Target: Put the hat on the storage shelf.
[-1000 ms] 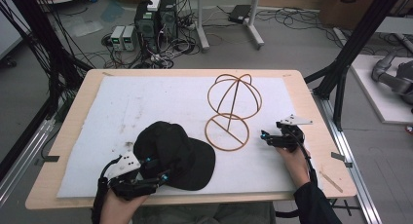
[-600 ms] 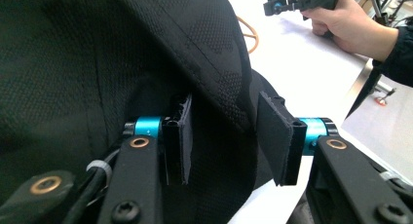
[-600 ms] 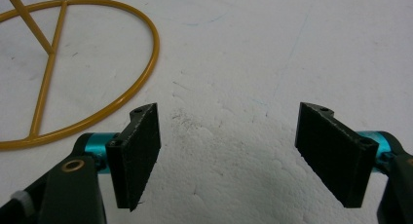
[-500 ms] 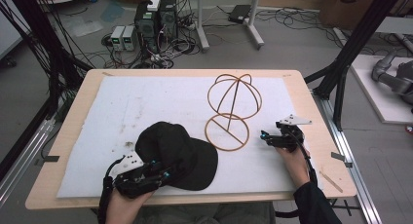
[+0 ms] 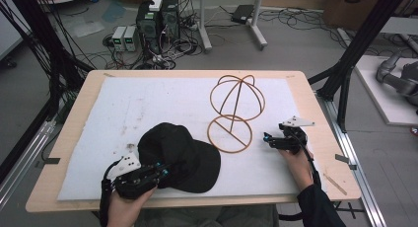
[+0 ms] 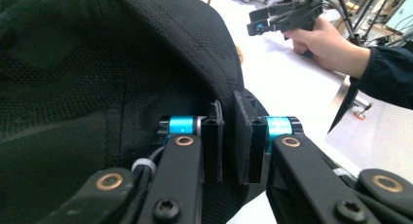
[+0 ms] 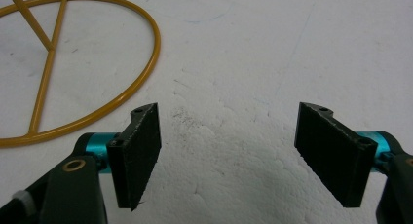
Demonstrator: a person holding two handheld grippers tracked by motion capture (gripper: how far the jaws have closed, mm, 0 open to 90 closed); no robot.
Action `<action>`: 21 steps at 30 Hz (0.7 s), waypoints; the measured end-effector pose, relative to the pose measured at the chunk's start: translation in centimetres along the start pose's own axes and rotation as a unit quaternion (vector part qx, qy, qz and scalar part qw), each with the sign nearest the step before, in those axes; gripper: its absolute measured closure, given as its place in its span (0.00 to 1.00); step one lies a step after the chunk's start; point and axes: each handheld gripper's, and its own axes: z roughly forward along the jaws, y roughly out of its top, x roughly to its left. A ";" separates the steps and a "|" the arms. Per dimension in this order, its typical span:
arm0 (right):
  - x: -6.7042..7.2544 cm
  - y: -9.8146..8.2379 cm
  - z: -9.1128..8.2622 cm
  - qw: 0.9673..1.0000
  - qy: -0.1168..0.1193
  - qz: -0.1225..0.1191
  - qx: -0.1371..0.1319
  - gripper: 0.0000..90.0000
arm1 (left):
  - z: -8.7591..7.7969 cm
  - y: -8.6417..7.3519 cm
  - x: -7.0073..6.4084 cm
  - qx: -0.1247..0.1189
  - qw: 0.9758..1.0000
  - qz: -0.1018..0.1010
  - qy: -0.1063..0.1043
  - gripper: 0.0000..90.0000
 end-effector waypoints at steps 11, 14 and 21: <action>0.0 0.0 0.0 1.000 0.002 -0.001 0.000 0.27 | -0.8 1.3 -0.8 -0.022 0.999 0.026 -0.025 0.96; 0.0 0.0 0.0 1.000 0.001 -0.002 0.000 0.27 | -1.5 2.2 -1.1 -0.041 0.998 0.028 -0.032 0.97; 0.1 0.0 0.0 1.000 0.000 0.000 0.001 0.27 | -3.5 4.9 -1.6 -0.090 0.994 0.047 -0.041 0.97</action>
